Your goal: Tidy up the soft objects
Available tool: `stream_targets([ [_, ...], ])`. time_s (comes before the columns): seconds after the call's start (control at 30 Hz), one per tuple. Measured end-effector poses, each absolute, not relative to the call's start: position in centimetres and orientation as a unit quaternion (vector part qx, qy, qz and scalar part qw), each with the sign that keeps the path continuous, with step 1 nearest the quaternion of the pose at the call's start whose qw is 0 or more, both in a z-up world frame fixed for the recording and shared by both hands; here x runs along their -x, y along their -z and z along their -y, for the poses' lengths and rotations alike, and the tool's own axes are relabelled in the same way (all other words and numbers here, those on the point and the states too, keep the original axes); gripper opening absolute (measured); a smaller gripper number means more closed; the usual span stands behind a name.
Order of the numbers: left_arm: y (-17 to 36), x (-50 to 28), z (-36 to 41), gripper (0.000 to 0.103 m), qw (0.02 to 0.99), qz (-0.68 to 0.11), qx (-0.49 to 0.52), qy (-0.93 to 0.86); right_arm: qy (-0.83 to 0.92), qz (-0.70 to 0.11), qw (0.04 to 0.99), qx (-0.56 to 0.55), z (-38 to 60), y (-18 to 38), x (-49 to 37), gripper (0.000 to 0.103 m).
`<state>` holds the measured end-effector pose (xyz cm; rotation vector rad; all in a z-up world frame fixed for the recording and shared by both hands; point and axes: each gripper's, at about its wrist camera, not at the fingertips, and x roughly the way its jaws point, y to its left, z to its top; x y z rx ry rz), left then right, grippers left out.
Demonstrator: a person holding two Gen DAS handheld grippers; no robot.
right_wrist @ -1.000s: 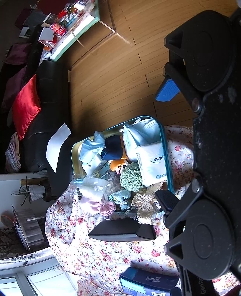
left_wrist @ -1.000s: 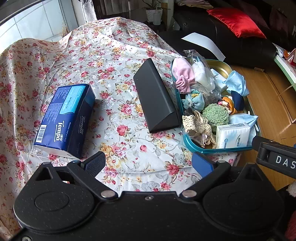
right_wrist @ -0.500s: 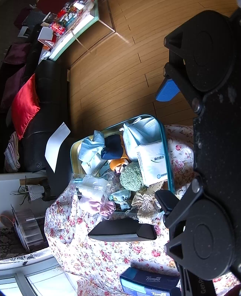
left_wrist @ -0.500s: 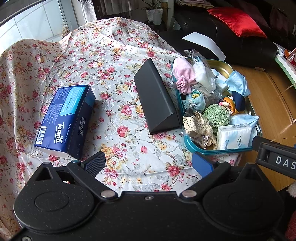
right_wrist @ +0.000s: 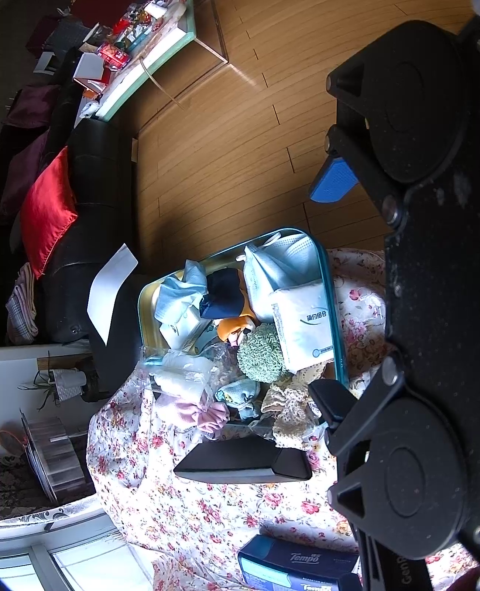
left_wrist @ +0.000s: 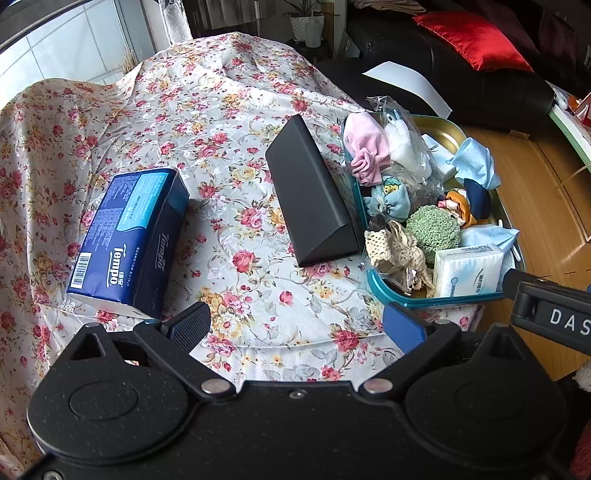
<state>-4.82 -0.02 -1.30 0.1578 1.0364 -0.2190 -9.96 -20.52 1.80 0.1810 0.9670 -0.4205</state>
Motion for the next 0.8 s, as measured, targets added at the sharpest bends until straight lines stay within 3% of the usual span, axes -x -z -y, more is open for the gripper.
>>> stream_targets([
  [0.8, 1.6, 4.83, 0.16, 0.097, 0.855, -0.502, -0.077, 0.101, 0.199, -0.463, 0.858, -0.094, 20.82, -1.31, 9.91, 0.103],
])
